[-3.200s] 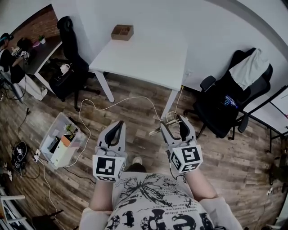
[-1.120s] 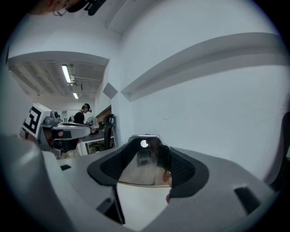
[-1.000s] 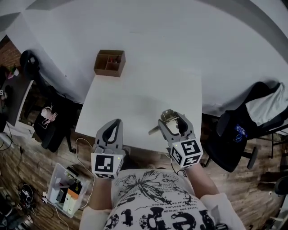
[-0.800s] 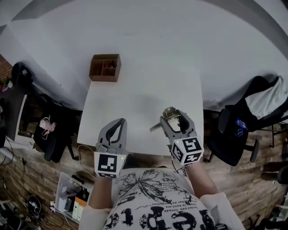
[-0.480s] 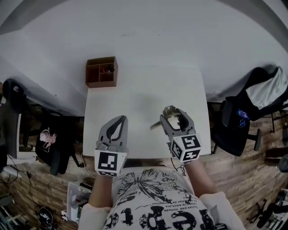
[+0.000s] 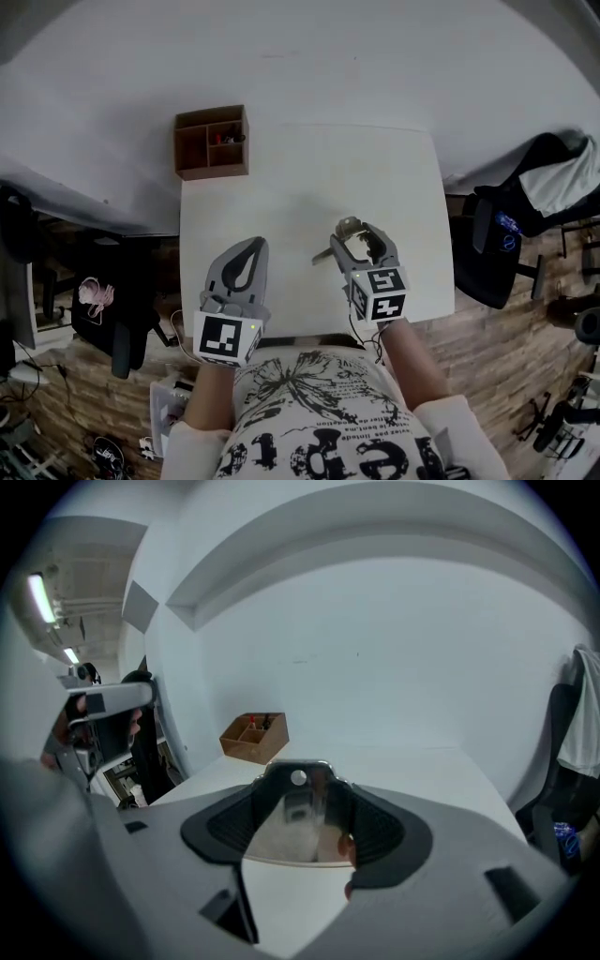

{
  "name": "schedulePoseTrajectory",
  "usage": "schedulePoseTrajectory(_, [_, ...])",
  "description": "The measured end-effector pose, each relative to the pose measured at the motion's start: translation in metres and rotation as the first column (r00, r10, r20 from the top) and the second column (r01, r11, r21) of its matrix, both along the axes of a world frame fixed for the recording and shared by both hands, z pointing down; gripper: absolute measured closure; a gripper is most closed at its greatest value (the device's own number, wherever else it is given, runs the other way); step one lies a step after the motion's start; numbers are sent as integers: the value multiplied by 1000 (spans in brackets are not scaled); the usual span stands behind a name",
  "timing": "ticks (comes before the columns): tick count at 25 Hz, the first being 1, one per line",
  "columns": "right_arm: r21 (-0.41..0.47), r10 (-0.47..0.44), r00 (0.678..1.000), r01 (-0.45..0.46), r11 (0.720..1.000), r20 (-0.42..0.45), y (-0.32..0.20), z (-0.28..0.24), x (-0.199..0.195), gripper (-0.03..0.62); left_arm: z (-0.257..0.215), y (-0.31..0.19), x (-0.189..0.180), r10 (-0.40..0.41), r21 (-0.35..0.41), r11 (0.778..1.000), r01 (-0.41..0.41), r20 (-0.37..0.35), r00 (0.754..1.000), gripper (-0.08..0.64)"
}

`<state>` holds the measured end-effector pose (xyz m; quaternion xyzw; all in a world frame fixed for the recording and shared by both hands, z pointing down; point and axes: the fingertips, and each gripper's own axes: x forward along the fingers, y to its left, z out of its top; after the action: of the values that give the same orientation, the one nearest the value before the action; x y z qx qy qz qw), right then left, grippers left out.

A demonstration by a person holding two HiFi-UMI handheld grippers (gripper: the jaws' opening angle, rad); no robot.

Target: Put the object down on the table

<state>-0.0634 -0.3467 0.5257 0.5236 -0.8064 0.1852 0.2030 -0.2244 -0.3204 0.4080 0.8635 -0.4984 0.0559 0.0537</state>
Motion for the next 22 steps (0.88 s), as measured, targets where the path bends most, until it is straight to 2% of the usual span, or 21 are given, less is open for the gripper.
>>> schedulePoseTrajectory(6, [-133, -23, 998, 15, 991, -60, -14, 63, -19, 313, 21, -17, -9, 22, -37, 999, -23, -27, 999, 548])
schedulePoseTrajectory(11, [-219, -23, 994, 0, 976, -106, -15, 107, -20, 313, 54, -18, -13, 44, -134, 990, -48, -30, 999, 548])
schedulePoseTrajectory(17, [-277, 28, 989, -68, 958, -145, -22, 136, -14, 313, 69, -26, -21, 34, -176, 984, -42, -46, 998, 548])
schedulePoseTrajectory(22, [-307, 36, 987, -83, 948, -157, -30, 149, -15, 312, 80, -30, -21, 45, -197, 979, -52, -44, 998, 548])
